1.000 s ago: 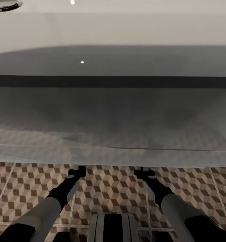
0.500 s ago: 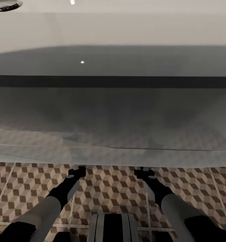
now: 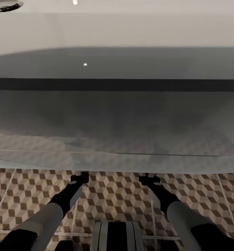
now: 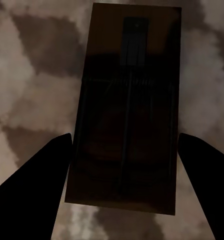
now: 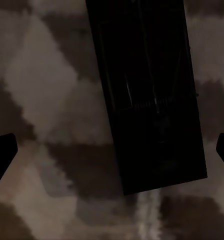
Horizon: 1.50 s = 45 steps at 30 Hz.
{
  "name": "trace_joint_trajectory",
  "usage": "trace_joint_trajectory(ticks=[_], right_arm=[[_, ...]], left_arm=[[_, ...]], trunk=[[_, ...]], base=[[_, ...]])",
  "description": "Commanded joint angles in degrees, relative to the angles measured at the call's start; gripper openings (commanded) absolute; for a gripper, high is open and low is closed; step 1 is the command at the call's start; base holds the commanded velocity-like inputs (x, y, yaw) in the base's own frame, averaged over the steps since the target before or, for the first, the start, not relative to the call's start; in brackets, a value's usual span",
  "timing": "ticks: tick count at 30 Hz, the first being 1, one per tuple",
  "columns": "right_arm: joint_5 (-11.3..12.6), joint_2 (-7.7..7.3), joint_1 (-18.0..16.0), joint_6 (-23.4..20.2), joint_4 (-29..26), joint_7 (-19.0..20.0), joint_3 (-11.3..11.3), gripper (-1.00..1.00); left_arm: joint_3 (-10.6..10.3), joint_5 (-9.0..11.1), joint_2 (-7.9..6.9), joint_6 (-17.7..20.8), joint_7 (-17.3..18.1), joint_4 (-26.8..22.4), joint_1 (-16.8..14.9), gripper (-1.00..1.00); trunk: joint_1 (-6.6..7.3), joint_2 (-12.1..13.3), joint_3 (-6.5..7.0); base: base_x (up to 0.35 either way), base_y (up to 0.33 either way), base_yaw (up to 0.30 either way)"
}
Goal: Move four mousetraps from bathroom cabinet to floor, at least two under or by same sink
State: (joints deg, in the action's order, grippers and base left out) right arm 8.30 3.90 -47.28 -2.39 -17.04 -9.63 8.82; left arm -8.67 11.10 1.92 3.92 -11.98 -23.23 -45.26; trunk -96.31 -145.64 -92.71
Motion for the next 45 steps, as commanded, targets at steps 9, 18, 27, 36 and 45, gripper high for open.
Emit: trace_joint_trajectory(ticks=[9,18,27,36,45], right_arm=[[0.58,-0.03,-0.01,-0.32,-0.1,-0.39,0.49,1.0],[0.58,0.0,-0.01,-0.32,-0.1,-0.39,0.49,1.0],[0.58,0.0,-0.01,-0.26,-0.1,-0.39,0.49,1.0],[0.58,0.02,-0.01,-0.25,-0.1,-0.39,0.49,1.0],[0.58,0.05,-0.01,-0.16,-0.1,-0.39,0.49,1.0]], left_arm=[[-0.3,0.42,-0.03,0.17,-0.5,-0.06,-0.01,-1.0],[-0.3,0.41,0.01,0.13,-0.5,-0.12,-0.01,1.0],[-0.3,0.41,0.01,0.12,-0.5,-0.09,-0.01,1.0],[-0.3,0.41,0.06,0.09,-0.5,-0.1,-0.01,1.0],[-0.31,0.35,0.08,-0.06,-0.41,-0.33,-0.01,1.0]], trunk=[[0.0,-0.01,-0.03],[0.0,-0.01,-0.03],[0.0,-0.01,-0.03],[0.0,-0.01,-0.03],[0.0,-0.01,-0.03]], base=[[0.0,0.0,0.0],[0.0,0.0,0.0],[0.0,0.0,0.0],[0.0,0.0,0.0],[0.0,0.0,0.0]])
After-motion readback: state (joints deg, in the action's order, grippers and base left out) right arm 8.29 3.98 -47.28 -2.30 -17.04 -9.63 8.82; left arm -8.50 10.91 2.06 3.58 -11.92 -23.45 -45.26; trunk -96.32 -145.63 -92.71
